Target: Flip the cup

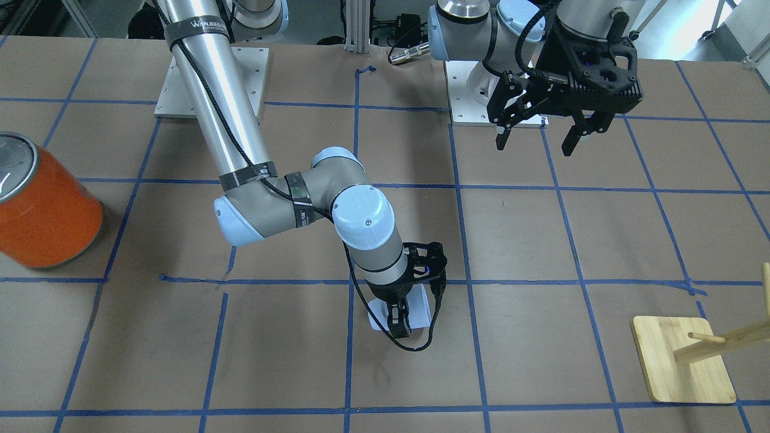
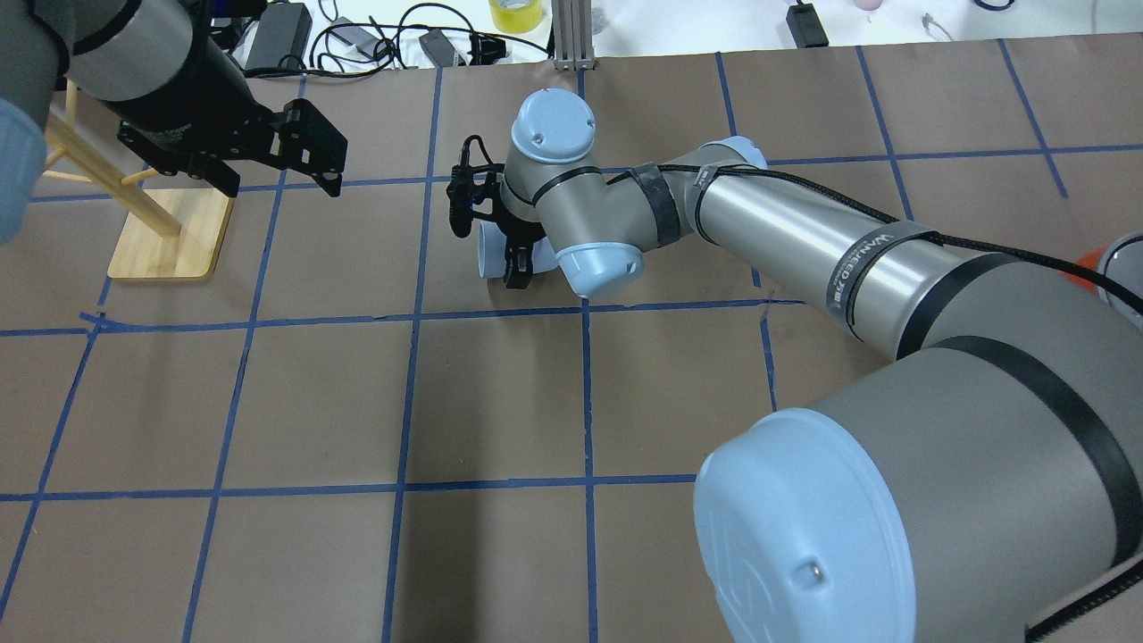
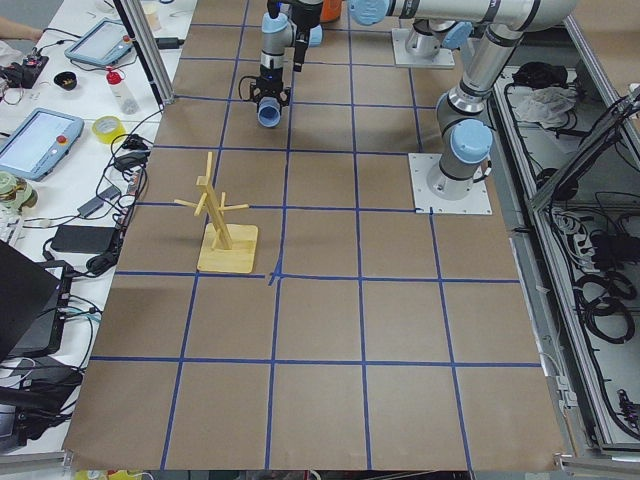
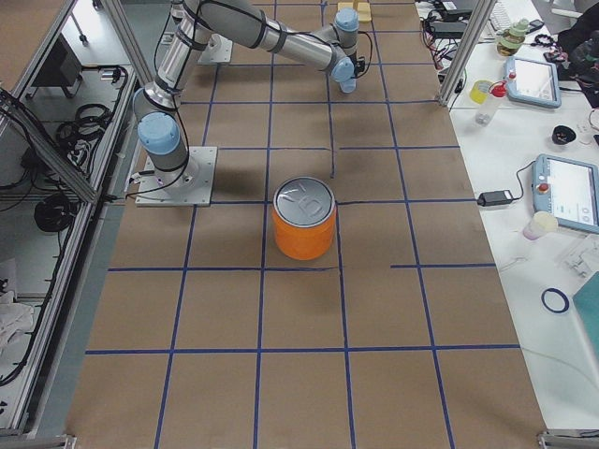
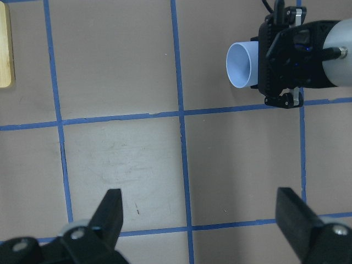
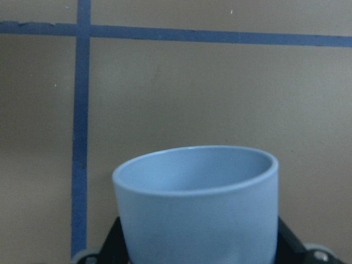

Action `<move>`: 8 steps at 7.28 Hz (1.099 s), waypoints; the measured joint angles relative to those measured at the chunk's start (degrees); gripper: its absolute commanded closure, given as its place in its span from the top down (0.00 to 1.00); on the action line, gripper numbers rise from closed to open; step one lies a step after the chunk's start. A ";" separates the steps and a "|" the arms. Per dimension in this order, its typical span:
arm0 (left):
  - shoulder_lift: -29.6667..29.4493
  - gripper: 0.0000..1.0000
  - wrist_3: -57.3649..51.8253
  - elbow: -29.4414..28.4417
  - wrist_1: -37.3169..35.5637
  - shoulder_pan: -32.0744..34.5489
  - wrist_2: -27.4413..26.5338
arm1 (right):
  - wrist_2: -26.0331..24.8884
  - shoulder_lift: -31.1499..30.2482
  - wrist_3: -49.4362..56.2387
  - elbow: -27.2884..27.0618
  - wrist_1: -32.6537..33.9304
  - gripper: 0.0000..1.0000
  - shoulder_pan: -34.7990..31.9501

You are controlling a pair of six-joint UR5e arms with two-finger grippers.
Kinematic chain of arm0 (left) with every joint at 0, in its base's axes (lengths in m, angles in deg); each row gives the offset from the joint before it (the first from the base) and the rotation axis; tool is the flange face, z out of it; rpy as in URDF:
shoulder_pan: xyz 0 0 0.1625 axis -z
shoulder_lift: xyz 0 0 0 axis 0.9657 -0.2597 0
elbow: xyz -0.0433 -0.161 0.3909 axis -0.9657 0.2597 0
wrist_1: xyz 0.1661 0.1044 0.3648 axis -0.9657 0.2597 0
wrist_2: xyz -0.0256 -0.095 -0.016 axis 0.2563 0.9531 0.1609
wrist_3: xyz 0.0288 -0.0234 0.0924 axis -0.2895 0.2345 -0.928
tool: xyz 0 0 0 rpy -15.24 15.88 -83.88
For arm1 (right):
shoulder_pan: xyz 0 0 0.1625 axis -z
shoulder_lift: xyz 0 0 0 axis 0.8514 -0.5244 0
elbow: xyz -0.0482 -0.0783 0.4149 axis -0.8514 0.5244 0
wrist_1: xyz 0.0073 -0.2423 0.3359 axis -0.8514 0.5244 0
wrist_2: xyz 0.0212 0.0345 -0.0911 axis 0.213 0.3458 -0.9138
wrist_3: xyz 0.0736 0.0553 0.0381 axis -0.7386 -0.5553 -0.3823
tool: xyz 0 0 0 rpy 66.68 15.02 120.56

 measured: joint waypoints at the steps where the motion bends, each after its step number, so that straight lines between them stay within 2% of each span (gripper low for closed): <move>1: 0.00 1.00 0.01 0.00 0.00 0.01 0.00 | 0.04 -0.13 -0.03 -0.17 0.00 1.00 0.00; 3: 0.00 1.00 -0.05 0.00 0.00 -0.03 0.00 | -0.25 -1.61 -0.46 -0.32 -0.18 1.00 0.03; 5: 0.00 1.00 0.06 -0.01 0.10 -0.04 0.00 | -3.95 -7.78 -7.97 -0.71 -1.41 1.00 1.14; 6: 0.03 1.00 0.19 -0.02 0.27 -0.07 0.07 | -6.67 -11.51 -15.37 -0.85 -4.51 1.00 2.97; 8: -0.05 1.00 -0.18 0.18 0.56 -0.64 0.56 | -10.10 -18.41 -25.50 -1.36 -15.53 1.00 11.06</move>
